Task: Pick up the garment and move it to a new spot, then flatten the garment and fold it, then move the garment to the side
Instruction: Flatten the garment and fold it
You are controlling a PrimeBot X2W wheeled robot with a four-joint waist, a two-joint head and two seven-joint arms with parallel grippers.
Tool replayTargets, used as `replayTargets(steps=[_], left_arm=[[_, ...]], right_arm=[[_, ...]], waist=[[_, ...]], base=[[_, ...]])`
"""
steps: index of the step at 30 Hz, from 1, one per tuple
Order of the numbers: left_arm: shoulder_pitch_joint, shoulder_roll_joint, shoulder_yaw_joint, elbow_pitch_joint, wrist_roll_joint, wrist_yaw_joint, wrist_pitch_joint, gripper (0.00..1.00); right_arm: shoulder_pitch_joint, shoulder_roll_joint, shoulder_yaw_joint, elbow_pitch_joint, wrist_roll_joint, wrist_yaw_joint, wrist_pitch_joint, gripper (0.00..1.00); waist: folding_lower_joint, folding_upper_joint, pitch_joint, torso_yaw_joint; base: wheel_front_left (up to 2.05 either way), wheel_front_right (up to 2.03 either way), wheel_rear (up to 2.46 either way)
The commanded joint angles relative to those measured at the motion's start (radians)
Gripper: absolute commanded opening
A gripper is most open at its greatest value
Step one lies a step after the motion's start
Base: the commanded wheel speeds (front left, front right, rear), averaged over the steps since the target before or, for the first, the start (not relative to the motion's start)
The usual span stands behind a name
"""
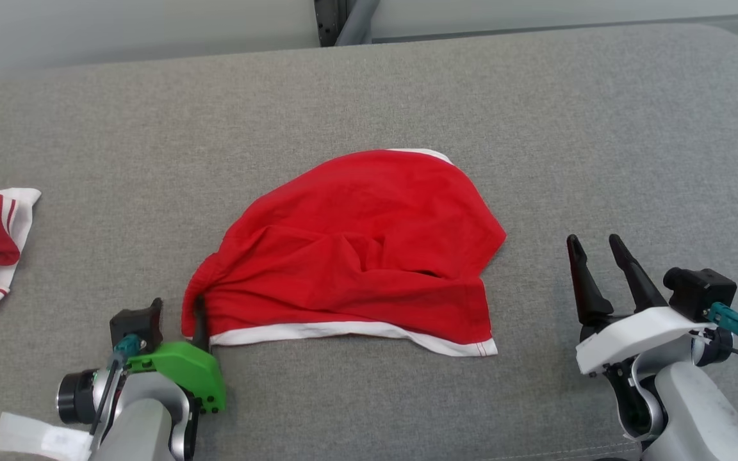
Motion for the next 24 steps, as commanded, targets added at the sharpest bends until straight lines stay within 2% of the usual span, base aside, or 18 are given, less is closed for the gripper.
replayTargets(steps=[1,4,8,17,24], left_arm=[[0.017,0.003,0.005,-0.009,0.005,0.003,0.001,1.00],[0.092,0.000,0.041,-0.090,0.027,0.012,0.000,1.00],[0.189,-0.011,0.086,-0.180,0.051,0.001,0.000,1.00],[0.356,-0.042,0.156,-0.332,0.120,-0.027,0.000,1.00],[0.442,-0.062,0.185,-0.429,0.168,-0.053,0.000,1.00]], right_arm=[[0.015,0.000,0.002,-0.003,-0.005,0.000,-0.003,1.00],[0.043,0.012,0.005,-0.009,-0.008,0.000,-0.003,1.00],[0.080,0.026,-0.003,-0.003,-0.016,0.000,-0.003,1.00],[0.173,0.037,0.010,-0.036,-0.172,0.000,-0.003,1.00],[0.243,0.068,-0.001,-0.068,-0.238,0.000,-0.003,1.00]], waist=[[0.0000,-0.0001,-0.032,0.009],[0.0000,-0.0001,-0.073,0.013],[0.0000,-0.0001,-0.127,0.022],[0.0000,-0.0001,-0.200,0.048],[0.0000,-0.0001,-0.229,0.053]], base=[[0.00,0.00,0.00],[0.00,0.00,0.00],[0.00,0.00,0.00],[0.00,0.00,0.00],[0.00,0.00,0.00]])
